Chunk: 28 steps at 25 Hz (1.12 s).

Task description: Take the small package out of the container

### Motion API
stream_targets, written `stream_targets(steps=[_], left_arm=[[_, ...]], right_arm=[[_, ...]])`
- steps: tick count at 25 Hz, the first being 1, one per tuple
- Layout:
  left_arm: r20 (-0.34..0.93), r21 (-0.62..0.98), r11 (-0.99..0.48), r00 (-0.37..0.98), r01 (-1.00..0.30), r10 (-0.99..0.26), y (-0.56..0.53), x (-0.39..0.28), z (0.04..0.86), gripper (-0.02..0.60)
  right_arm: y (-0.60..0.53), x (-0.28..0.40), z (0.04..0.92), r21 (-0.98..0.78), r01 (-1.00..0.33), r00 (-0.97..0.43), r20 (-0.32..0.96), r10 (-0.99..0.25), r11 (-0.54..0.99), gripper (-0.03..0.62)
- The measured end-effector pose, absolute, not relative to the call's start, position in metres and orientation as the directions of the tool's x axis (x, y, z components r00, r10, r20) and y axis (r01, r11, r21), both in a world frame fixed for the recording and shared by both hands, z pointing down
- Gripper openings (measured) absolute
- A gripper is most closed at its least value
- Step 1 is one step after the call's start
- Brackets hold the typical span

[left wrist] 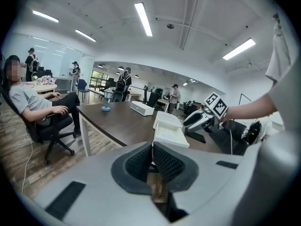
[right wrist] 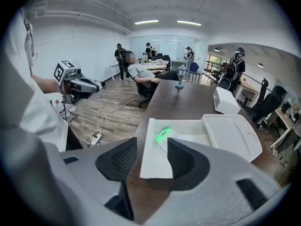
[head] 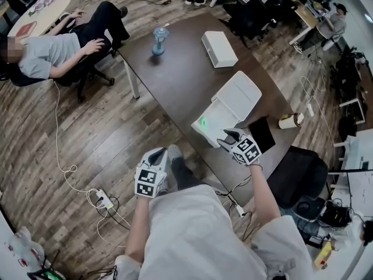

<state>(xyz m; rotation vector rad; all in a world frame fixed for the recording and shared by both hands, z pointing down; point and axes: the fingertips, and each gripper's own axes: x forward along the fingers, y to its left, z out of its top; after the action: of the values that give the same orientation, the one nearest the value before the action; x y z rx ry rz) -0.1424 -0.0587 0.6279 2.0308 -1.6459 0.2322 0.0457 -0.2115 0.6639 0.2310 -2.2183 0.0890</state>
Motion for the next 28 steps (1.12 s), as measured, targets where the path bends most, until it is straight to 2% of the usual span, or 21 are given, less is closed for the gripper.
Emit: stream_targets(steps=[6, 15, 22, 28], left_arm=[[0.439, 0.248, -0.124, 0.225, -0.961, -0.869, -0.098, -0.159, 0.618, 0.008], [0.464, 0.24, -0.111, 0.214, -0.964, -0.86, -0.126, -0.167, 0.623, 0.008], [0.494, 0.278, -0.057, 0.194, -0.959, -0.847, -0.124, -0.178, 0.632, 0.008], [0.506, 0.28, -0.027, 0.171, -0.96, -0.845, -0.125, -0.184, 0.639, 0.008]], right_arm=[[-0.248, 0.038, 0.679, 0.057, -0.056, -0.496, 0.865, -0.078, 0.997, 0.216], [-0.273, 0.038, 0.709, 0.053, 0.285, -0.235, 0.972, 0.016, 0.957, 0.267], [-0.267, 0.043, 0.741, -0.053, 0.433, -0.082, 0.992, 0.098, 0.9, 0.32], [-0.279, 0.025, 0.757, -0.019, 0.446, -0.092, 0.993, 0.067, 0.895, 0.394]])
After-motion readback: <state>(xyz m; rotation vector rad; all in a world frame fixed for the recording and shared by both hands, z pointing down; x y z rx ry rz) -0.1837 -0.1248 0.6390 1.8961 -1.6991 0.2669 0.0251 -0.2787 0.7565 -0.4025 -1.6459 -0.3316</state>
